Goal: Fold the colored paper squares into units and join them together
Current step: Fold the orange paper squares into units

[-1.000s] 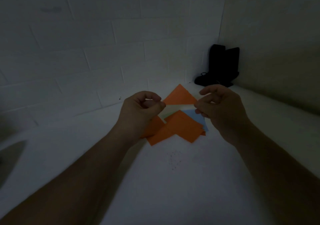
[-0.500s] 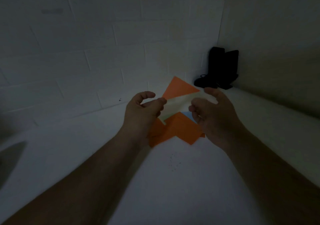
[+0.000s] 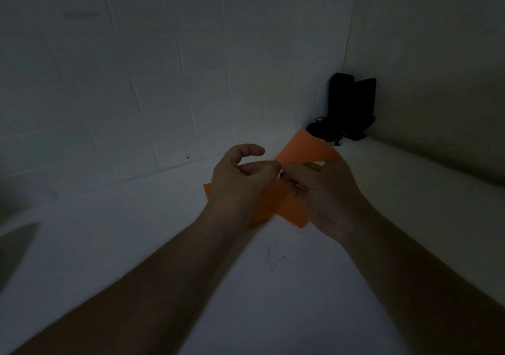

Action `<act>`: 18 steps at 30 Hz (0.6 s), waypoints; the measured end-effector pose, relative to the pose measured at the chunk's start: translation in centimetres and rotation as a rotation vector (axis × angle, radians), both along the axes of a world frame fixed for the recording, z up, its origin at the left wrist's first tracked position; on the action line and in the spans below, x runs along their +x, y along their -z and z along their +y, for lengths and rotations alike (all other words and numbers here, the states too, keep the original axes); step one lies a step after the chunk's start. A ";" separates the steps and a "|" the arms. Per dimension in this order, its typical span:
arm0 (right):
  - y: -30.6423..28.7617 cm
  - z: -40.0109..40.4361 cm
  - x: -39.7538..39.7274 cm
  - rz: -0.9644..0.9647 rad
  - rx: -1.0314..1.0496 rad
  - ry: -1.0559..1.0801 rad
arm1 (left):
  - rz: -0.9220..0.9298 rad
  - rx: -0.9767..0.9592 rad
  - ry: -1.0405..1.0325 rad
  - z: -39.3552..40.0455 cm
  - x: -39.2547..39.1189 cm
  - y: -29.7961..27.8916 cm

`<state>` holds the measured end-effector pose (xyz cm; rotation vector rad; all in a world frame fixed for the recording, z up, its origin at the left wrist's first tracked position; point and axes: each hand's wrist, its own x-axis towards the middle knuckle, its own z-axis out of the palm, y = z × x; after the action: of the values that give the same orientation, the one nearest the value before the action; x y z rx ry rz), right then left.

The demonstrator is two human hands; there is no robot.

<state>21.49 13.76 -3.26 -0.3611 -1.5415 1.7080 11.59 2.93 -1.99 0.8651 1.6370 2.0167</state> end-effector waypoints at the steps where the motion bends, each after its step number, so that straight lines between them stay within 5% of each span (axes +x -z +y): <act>1: -0.1 0.0 0.1 -0.006 0.005 0.006 | 0.018 -0.007 -0.002 0.0 0.0 0.0; 8: -1.0 1.4 0.6 0.030 -0.256 0.124 | 0.012 -0.017 -0.090 -0.2 -1.5 0.0; 18: -1.3 2.0 1.1 0.030 -0.270 0.187 | 0.032 -0.018 -0.120 -0.3 -2.6 0.1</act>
<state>22.58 15.79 -1.92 -0.5957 -1.2156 1.7656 8.99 2.61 -2.13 0.8142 1.7614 2.0739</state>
